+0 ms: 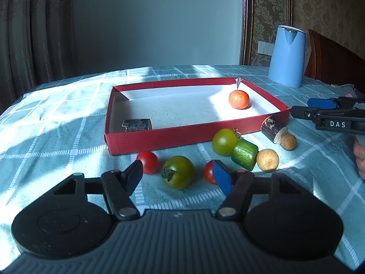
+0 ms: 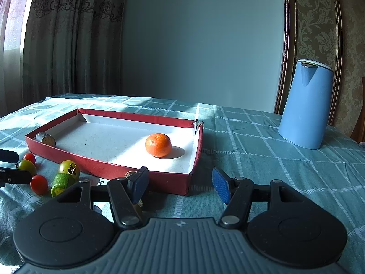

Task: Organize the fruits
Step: 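Move the left tool to the green tomato while the right tool approaches a tan round fruit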

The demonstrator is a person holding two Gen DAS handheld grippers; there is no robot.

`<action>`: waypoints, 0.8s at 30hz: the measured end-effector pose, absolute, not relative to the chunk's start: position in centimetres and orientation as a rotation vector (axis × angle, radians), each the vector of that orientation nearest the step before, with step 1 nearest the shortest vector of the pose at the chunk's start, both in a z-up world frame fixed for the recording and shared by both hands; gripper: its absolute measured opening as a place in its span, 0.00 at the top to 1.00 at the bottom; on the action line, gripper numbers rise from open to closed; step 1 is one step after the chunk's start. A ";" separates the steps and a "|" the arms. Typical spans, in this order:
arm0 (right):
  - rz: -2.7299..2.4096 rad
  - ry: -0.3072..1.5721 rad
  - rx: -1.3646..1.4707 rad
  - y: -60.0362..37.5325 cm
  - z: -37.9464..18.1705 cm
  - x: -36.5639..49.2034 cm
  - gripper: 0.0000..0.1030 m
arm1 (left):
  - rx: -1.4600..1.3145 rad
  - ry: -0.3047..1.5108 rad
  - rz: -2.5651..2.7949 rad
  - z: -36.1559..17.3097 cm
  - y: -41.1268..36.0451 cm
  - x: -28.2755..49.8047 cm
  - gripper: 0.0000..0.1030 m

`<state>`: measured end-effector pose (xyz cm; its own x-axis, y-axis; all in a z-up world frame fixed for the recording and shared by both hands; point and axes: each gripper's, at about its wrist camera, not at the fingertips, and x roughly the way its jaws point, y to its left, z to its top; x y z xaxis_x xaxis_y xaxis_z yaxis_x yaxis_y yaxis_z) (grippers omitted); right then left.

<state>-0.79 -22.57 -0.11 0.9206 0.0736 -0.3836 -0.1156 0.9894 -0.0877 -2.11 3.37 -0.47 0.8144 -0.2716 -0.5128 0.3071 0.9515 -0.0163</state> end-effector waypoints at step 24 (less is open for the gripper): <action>0.100 0.420 -0.119 -22.3 -0.4 -0.5 0.41 | 0.040 0.577 -0.417 -0.2 3.8 -1.0 0.48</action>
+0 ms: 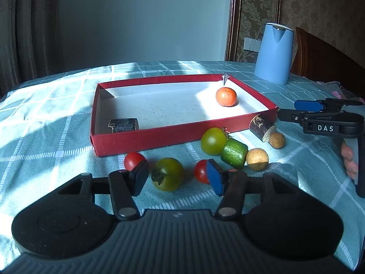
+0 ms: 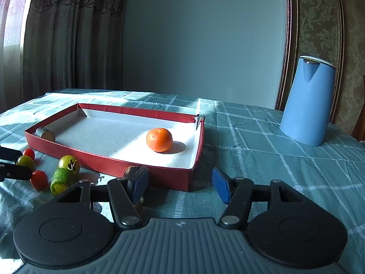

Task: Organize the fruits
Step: 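Move the left tool to the green tomato while the right tool approaches a tan round fruit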

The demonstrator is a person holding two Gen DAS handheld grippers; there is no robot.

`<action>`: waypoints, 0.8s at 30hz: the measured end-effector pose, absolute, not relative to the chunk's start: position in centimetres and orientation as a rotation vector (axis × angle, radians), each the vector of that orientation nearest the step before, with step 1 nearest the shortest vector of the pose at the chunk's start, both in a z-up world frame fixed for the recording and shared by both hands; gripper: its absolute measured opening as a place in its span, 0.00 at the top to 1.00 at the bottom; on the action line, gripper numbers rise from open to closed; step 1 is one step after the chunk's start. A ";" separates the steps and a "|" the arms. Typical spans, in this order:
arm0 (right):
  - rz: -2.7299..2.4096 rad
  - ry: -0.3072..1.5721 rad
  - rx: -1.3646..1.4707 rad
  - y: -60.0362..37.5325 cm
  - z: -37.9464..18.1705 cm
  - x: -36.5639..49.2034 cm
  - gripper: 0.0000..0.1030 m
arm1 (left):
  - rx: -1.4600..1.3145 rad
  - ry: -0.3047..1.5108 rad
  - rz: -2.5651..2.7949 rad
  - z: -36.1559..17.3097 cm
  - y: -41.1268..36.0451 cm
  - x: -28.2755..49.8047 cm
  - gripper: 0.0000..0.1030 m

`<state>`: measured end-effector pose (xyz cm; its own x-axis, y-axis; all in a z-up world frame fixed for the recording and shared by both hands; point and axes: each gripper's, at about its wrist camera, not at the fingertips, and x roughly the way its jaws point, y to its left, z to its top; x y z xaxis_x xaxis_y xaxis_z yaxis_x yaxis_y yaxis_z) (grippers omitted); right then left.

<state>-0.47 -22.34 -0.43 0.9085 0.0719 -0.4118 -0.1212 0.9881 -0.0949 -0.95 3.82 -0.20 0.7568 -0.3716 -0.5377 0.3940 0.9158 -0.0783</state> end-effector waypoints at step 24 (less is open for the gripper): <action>0.093 0.407 -0.129 -22.4 -0.3 -0.7 0.34 | 0.067 0.607 -0.430 -0.6 3.8 -0.2 0.48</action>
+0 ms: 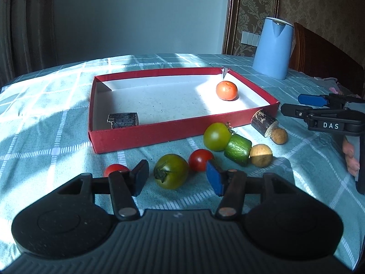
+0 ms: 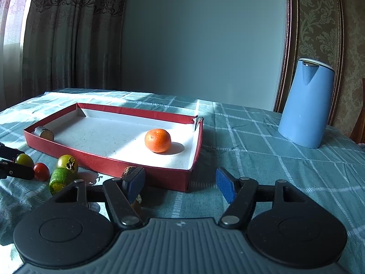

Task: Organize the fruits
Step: 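Move the left tool to the green tomato while the right tool approaches a tan round fruit, then close the left tool on the green tomato while the right tool grasps the tan fruit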

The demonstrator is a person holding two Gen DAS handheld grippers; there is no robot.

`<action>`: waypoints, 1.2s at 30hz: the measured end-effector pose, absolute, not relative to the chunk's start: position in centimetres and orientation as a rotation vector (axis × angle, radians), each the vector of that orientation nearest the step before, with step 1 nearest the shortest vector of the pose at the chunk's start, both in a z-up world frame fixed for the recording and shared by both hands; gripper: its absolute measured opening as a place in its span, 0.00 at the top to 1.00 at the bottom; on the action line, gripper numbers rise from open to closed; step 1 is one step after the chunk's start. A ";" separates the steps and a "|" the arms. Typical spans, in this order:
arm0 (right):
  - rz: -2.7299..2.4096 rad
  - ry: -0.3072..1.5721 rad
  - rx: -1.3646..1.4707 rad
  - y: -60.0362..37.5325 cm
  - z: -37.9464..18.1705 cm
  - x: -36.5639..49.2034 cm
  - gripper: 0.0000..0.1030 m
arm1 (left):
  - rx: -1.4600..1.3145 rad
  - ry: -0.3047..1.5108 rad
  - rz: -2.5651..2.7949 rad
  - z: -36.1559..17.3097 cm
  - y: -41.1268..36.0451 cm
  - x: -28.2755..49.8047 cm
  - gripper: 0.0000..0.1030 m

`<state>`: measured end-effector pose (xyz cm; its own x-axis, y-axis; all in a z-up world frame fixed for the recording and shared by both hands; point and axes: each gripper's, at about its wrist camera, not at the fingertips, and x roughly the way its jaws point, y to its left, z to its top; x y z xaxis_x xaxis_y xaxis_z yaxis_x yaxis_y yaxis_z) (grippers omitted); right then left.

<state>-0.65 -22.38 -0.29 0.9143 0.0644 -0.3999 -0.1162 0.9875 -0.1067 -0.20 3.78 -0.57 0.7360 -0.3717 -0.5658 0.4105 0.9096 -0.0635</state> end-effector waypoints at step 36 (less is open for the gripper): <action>0.293 0.562 -0.014 -23.2 -1.5 -1.7 0.46 | 0.061 0.581 -0.419 -0.5 4.0 -0.8 0.71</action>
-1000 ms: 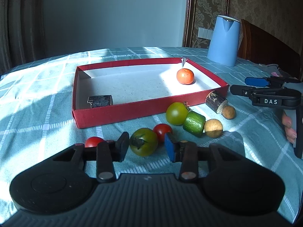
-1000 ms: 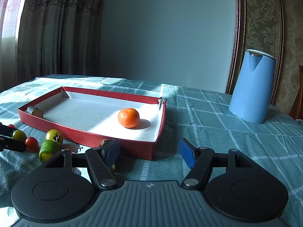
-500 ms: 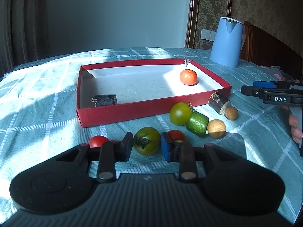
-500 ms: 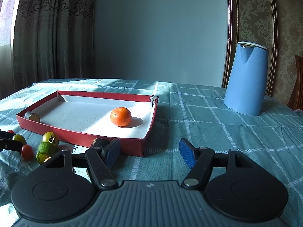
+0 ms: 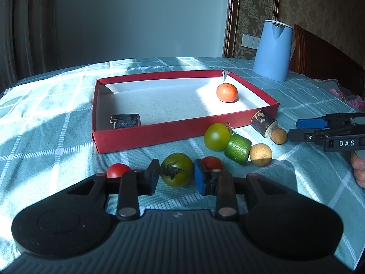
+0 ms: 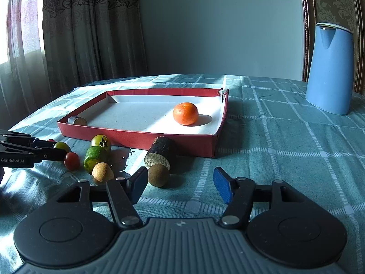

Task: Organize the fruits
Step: 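Close the left tool on the green tomato while the right tool grasps the tan fruit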

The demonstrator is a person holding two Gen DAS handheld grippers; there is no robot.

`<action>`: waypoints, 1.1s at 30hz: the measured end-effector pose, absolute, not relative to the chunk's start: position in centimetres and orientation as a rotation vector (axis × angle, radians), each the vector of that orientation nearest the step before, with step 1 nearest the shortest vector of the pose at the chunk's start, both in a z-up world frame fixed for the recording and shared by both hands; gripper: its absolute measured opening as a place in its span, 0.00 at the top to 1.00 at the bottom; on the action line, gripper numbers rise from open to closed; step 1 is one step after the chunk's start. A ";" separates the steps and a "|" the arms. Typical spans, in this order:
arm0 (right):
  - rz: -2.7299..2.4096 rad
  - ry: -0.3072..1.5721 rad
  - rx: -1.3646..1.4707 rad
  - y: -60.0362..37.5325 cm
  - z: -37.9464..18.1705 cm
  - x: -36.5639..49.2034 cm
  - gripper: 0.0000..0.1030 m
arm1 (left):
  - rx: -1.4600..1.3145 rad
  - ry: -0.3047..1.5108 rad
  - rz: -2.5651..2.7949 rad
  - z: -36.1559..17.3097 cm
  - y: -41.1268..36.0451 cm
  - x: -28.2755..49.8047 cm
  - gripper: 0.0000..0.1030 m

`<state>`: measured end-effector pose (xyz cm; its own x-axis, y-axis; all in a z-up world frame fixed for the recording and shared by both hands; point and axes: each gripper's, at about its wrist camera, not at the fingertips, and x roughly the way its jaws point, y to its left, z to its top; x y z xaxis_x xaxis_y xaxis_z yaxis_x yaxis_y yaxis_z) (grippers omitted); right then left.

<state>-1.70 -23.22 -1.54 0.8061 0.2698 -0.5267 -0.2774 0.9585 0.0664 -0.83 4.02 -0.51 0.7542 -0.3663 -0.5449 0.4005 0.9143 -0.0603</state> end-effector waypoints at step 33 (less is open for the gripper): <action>0.264 0.625 -0.081 -20.7 -2.3 0.1 0.58 | 0.074 0.578 -0.414 -0.5 3.9 -0.9 0.71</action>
